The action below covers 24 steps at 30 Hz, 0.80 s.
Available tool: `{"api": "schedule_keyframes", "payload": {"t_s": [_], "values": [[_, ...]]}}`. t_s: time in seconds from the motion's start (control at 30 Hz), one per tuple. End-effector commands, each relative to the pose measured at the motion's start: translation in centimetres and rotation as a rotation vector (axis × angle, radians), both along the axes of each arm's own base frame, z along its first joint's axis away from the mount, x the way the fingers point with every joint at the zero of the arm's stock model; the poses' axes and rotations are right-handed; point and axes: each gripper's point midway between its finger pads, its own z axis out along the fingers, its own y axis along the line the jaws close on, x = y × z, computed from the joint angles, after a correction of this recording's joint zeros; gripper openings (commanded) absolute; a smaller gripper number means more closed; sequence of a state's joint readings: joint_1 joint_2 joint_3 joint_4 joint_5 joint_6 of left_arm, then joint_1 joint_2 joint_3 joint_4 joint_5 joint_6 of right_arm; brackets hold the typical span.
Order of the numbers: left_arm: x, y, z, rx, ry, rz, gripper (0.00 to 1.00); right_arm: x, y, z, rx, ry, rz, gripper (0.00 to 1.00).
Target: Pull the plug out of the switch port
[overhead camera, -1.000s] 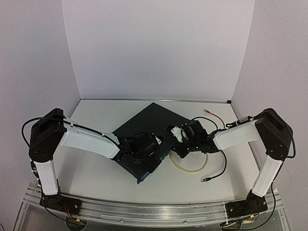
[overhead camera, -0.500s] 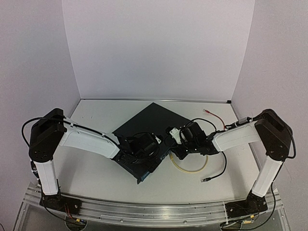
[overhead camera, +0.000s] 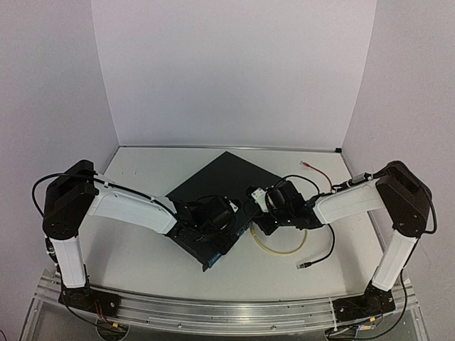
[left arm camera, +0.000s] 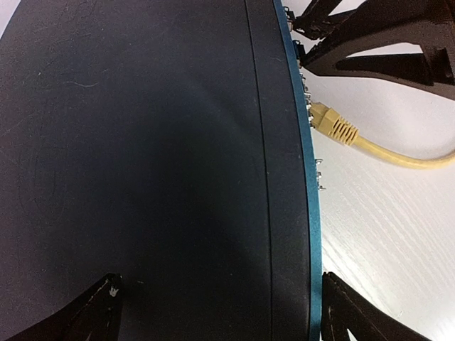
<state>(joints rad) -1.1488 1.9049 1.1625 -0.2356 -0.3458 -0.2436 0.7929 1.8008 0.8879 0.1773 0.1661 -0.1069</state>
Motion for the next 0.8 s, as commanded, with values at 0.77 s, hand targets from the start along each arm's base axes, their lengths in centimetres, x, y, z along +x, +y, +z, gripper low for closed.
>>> {"api": "schedule_keyframes", "payload": {"t_s": [0.77], "values": [[-3.5, 1.3, -4.4, 0.088, 0.163, -0.037, 0.94, 0.5, 1.1, 0.2, 0.027, -0.02, 0.001, 0.19]]}}
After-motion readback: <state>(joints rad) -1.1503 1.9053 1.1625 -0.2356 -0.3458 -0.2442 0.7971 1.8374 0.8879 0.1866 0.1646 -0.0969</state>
